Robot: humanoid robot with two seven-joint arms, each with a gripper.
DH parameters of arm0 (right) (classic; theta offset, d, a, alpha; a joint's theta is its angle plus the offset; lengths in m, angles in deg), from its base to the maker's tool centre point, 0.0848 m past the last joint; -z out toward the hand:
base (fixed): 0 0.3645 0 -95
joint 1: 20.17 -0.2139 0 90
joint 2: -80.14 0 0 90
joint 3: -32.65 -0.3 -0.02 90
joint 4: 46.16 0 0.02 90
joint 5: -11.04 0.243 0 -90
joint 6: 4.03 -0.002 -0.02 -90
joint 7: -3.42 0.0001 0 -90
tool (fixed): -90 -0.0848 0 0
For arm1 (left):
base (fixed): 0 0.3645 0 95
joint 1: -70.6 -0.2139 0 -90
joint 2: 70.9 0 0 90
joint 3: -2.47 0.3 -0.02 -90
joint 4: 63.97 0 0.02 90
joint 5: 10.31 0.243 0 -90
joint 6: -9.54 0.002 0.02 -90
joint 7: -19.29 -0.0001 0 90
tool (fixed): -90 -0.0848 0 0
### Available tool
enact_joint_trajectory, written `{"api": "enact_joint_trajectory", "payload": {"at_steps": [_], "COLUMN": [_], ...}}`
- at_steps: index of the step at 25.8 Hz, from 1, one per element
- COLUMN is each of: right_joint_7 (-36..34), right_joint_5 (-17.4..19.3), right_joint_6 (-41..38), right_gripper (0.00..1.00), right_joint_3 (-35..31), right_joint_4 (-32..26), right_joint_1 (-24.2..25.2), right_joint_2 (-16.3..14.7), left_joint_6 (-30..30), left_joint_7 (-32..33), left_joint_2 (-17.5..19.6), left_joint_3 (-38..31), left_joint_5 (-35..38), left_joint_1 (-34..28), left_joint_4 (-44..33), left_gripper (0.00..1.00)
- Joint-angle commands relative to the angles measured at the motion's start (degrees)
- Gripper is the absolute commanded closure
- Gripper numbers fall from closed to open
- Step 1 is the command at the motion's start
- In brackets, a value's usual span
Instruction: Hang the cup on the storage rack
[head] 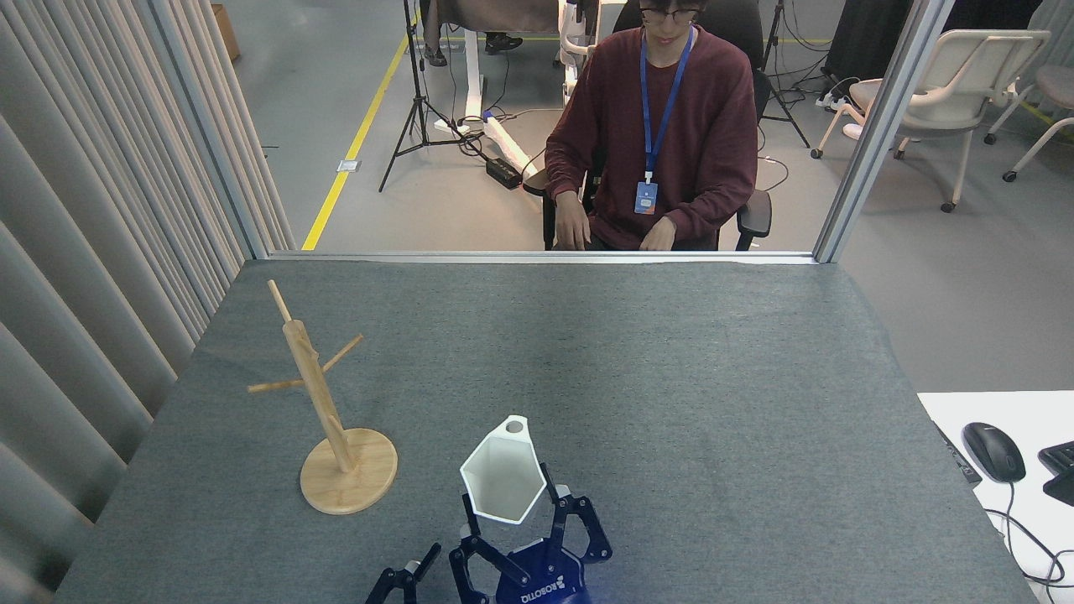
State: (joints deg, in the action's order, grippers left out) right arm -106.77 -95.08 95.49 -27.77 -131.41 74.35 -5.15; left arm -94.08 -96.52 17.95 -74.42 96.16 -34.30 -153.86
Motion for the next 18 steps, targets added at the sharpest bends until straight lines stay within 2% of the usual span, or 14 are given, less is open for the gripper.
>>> {"api": "enact_joint_trajectory", "payload": {"at_steps": [1,6,15,18], "right_joint_7": [0.06,0.06,-0.11,-0.11], "right_joint_5": [-3.56,-5.06,-5.58,-6.90], "right_joint_6": [-0.46,-1.08,-0.99,-0.99], "right_gripper": [0.45,0.45,0.45,0.45], "right_joint_3": [1.79,3.20,3.29,3.55], "right_joint_4": [1.14,1.22,1.14,1.22], "right_joint_1": [0.05,2.33,3.65,4.09], "right_joint_2": [0.04,-0.58,-1.02,-1.02], "left_joint_6": [0.00,0.00,0.00,-0.09], "left_joint_7": [0.06,0.15,0.32,1.03], "left_joint_2": [0.01,-0.08,-0.87,-0.87], "left_joint_3": [0.34,-0.02,-0.81,-0.90], "left_joint_5": [0.05,-0.04,-0.12,-0.30], "left_joint_1": [0.05,0.05,2.15,2.68], "left_joint_4": [0.24,0.33,2.00,2.00], "left_gripper": [0.00,0.00,0.00,0.00]}}
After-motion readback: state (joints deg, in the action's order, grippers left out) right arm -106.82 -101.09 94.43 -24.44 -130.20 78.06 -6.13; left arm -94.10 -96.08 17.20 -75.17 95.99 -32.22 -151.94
